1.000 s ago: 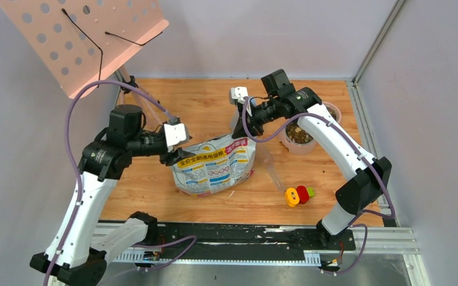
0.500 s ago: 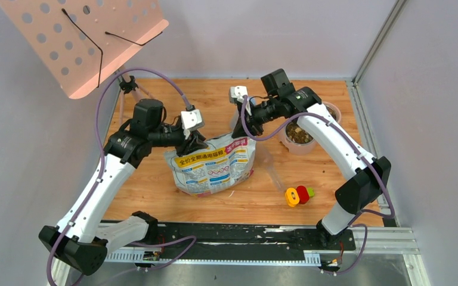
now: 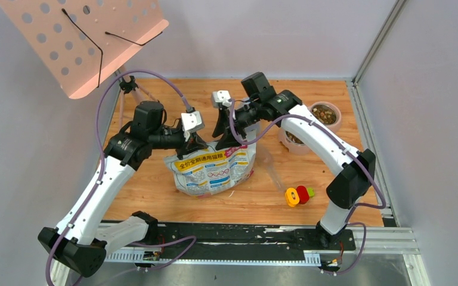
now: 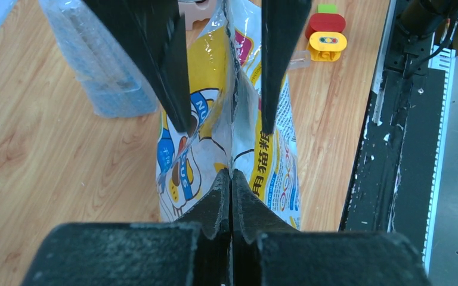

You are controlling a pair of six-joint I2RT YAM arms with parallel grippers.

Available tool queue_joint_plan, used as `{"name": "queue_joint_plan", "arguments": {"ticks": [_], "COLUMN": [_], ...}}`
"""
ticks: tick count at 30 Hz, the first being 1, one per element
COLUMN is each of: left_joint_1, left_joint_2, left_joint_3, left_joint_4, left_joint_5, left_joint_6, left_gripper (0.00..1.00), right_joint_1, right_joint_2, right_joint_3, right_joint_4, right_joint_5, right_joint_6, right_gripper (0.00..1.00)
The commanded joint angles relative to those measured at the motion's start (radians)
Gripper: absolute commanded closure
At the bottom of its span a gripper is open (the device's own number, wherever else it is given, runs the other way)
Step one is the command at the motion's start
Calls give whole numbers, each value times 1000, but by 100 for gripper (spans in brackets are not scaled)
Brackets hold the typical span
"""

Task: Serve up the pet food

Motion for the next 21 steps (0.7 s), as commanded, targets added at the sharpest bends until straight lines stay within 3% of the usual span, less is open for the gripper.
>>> {"name": "queue_joint_plan", "arguments": {"ticks": [1,3,4,7,9,10,12,14,18,20,21], "left_joint_1": [-1,0,0,1,1,1,1,1,0,1,1], "left_joint_2": [-20,-19,-20,-15,-15,-17,-24,-26,-14,-3,2], "left_joint_3": [8,9,9,14,25,35,50,61,70,70,70], "left_joint_4": [67,70,71,71,49,22,-43,-107,-178,-204,-209], "left_joint_5": [-4,-5,-5,-9,-13,-14,-3,0,-1,-9,-16], "left_joint_6": [-14,-15,-18,-18,9,20,81,135,173,200,209], "left_gripper": [100,100,100,100,88,71,54,49,54,62,71], "right_joint_1": [27,30,33,35,35,35,35,35,35,35,35], "right_joint_2": [19,27,30,34,30,25,15,-3,-38,-57,-67], "right_joint_3": [16,16,16,13,11,9,8,7,-11,-29,-44], "right_joint_4": [87,93,92,92,92,93,93,95,97,95,95], "right_joint_5": [-55,-61,-61,-66,-56,-47,-33,-23,-2,11,19], "right_joint_6": [35,38,41,48,48,44,35,26,11,-1,-9], "right_gripper": [50,52,59,87,99,100,100,100,100,100,99]}}
